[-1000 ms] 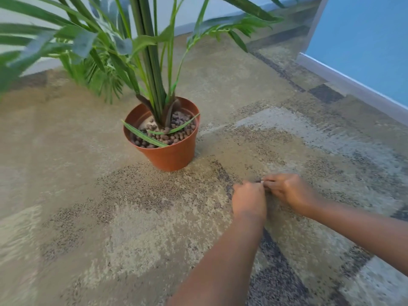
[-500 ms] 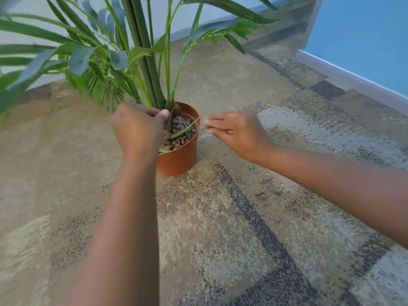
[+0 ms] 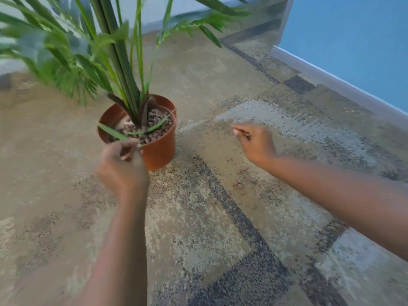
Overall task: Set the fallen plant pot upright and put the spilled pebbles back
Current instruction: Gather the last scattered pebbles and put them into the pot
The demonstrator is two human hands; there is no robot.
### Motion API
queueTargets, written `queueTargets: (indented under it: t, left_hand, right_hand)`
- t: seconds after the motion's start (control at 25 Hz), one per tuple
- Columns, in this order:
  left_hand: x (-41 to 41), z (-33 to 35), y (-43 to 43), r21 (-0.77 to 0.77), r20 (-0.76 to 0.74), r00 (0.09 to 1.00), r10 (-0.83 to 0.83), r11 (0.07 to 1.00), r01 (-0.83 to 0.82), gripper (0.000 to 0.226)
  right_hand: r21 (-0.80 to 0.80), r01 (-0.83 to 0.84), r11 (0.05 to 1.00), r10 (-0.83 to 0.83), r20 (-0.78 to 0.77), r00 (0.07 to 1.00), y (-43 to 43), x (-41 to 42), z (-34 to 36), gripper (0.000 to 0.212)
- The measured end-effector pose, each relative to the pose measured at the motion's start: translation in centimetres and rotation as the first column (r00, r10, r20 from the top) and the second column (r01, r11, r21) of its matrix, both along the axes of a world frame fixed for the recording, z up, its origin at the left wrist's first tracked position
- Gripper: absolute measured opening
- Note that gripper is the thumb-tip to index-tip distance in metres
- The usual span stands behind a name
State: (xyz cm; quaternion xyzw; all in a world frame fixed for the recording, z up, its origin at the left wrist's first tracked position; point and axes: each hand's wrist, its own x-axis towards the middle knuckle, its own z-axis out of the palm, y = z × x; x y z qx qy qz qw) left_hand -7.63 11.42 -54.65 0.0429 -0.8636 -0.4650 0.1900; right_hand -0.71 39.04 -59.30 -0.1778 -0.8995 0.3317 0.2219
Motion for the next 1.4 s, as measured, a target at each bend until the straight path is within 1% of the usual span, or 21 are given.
queueTargets:
  t: [0.04,0.08,0.12,0.2,0.24,0.28,0.32,0.4,0.48,0.56,0.68,0.76,0.84,0.88,0.96,1.08,1.16,1.24,1.32,1.36,1.4]
  left_hand:
    - [2.6,-1.7,1.2,0.011,0.011,0.999,-0.05,0.999,0.05,0.014]
    - [5.3,-3.3,2.8,0.0,0.044,0.986,-0.159,0.987,0.159,0.015]
    - [7.8,-4.9,4.6,-0.03,0.109,0.944,-0.312,0.948,0.317,0.02]
    - [11.5,-7.8,7.8,-0.097,0.274,0.767,-0.58,0.777,0.622,0.045]
    - [12.4,-8.9,8.9,-0.128,0.331,0.693,-0.64,0.697,0.705,0.058]
    - [12.6,-9.9,9.7,-0.165,0.36,0.662,-0.658,0.653,0.739,0.069]
    - [12.6,-10.6,10.4,-0.212,0.373,0.652,-0.66,0.623,0.753,0.078]
    - [12.2,-11.3,11.2,-0.309,0.389,0.654,-0.649,0.577,0.756,0.084]
    - [11.9,-11.4,11.3,-0.344,0.381,0.681,-0.625,0.588,0.732,0.073]
    - [11.8,-11.5,10.6,-0.394,0.338,0.737,-0.585,0.623,0.675,0.055]
    - [12.1,-11.7,8.5,-0.47,0.311,0.773,-0.553,0.618,0.63,0.037]
    - [12.8,-11.7,7.2,-0.467,0.302,0.775,-0.555,0.623,0.628,0.033]
    - [13.1,-11.7,6.6,-0.426,0.262,0.78,-0.568,0.658,0.621,0.033]
    - [13.2,-11.8,6.5,-0.396,0.234,0.786,-0.572,0.682,0.615,0.032]
    - [13.4,-11.5,6.7,-0.284,0.222,0.813,-0.538,0.762,0.582,0.028]
    - [12.7,-9.5,7.3,-0.103,0.21,0.89,-0.405,0.896,0.432,0.023]
    - [11.2,-6.7,7.5,0.051,0.192,0.929,-0.317,0.948,0.313,0.022]
    - [8.7,-3.3,7.1,0.13,0.099,0.97,-0.22,0.97,0.206,0.019]
    - [5.1,0.3,5.5,0.154,-0.061,0.994,-0.085,0.984,0.094,0.016]
    - [2.8,1.7,4.5,0.166,-0.111,0.994,-0.015,0.986,0.034,0.014]
    - [0.5,2.9,3.5,0.162,-0.122,0.992,0.04,0.987,-0.02,0.013]
  right_hand:
    - [-0.012,0.04,0.999,-0.039,0.093,0.995,1.4,1.7,-0.9,0.026]
    - [-0.019,0.042,0.999,-0.038,0.201,0.979,2.5,3.2,-1.6,0.03]
    - [-0.007,-0.007,1.0,0.009,0.315,0.949,3.2,4.7,-2.3,0.034]
    - [0.04,-0.229,0.973,0.177,0.511,0.841,3.0,7.2,-4.0,0.045]
    - [0.066,-0.354,0.933,0.25,0.59,0.768,2.2,8.2,-4.9,0.05]
    - [0.098,-0.464,0.881,0.297,0.649,0.701,1.2,8.9,-5.6,0.054]
    - [0.12,-0.538,0.834,0.324,0.684,0.654,0.3,9.4,-6.1,0.057]
    - [0.137,-0.608,0.782,0.35,0.71,0.611,-0.8,9.2,-5.8,0.068]
    - [0.152,-0.655,0.74,0.368,0.724,0.584,-1.2,8.1,-5.3,0.082]
    - [0.19,-0.719,0.668,0.389,0.735,0.555,-1.9,7.1,-5.3,0.076]
    - [0.28,-0.756,0.592,0.394,0.717,0.575,-2.7,7.4,-5.7,0.064]
    - [0.308,-0.74,0.598,0.4,0.686,0.608,-2.0,8.7,-5.4,0.057]
    - [0.343,-0.708,0.617,0.402,0.636,0.659,-0.9,9.4,-5.2,0.049]
    - [0.358,-0.683,0.636,0.397,0.608,0.688,-0.6,9.6,-5.2,0.046]
    - [0.347,-0.619,0.705,0.38,0.552,0.742,-0.2,9.8,-5.0,0.039]
    - [0.198,-0.489,0.849,0.356,0.469,0.808,-1.4,9.6,-3.8,0.024]
    - [0.086,-0.383,0.92,0.332,0.349,0.876,-2.9,8.4,-2.0,0.023]
    - [0.074,-0.343,0.936,0.33,0.153,0.932,-5.0,5.7,0.2,0.019]
    - [0.052,-0.351,0.935,0.353,-0.022,0.936,-7.7,2.0,2.9,0.021]
    - [0.045,-0.358,0.933,0.361,-0.087,0.929,-9.1,0.0,4.4,0.023]
    - [0.043,-0.37,0.928,0.373,-0.139,0.917,-10.4,-2.1,5.6,0.024]
